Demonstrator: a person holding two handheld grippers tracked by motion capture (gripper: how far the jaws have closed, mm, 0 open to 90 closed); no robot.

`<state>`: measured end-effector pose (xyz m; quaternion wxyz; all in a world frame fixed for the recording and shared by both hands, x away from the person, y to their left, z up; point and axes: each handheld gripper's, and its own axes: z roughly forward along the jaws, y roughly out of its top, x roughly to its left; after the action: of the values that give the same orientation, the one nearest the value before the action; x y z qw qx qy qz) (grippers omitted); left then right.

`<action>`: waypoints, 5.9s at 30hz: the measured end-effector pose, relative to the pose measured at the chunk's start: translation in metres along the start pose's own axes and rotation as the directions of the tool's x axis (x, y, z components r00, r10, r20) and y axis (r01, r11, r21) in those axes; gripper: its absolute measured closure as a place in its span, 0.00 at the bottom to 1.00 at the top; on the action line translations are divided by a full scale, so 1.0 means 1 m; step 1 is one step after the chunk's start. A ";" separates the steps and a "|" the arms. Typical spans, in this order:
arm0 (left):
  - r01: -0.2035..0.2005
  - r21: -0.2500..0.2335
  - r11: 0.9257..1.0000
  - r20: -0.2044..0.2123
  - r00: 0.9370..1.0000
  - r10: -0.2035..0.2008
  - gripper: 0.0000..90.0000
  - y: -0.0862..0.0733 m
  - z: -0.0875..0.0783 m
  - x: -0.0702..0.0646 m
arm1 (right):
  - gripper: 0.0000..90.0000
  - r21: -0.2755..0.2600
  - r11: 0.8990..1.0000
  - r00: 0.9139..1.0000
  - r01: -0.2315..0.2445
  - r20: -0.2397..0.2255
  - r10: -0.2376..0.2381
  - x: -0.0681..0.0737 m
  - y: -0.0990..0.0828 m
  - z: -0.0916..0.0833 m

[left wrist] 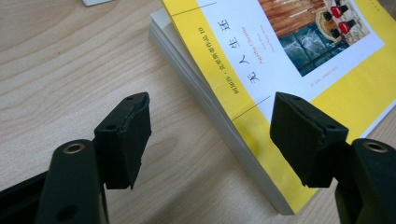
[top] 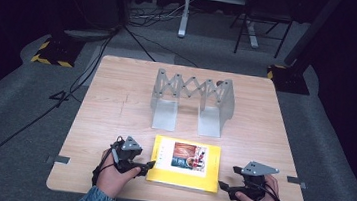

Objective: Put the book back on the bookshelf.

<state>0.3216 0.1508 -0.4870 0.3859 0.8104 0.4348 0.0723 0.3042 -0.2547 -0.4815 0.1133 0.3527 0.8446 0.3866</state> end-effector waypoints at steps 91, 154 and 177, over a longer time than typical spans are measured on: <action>0.018 -0.121 0.993 0.129 0.992 -0.002 0.58 0.013 0.016 -0.004 | 0.09 -0.026 0.992 0.993 0.120 -0.014 -0.120 0.036 -0.010 0.036; -0.034 -0.095 0.995 0.323 0.944 0.063 0.99 0.095 -0.023 -0.064 | 0.00 -0.171 0.938 0.943 0.301 0.198 -0.267 0.065 0.011 0.044; 0.008 -0.069 0.998 0.353 0.935 0.017 0.99 0.089 -0.016 -0.060 | 0.00 -0.123 0.862 0.811 0.492 0.424 -0.403 0.070 0.020 0.074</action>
<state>0.3356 0.0850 -0.4014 0.4854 0.7973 0.3539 -0.0587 0.2984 -0.1555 -0.5112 0.4041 0.1957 0.8153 0.3656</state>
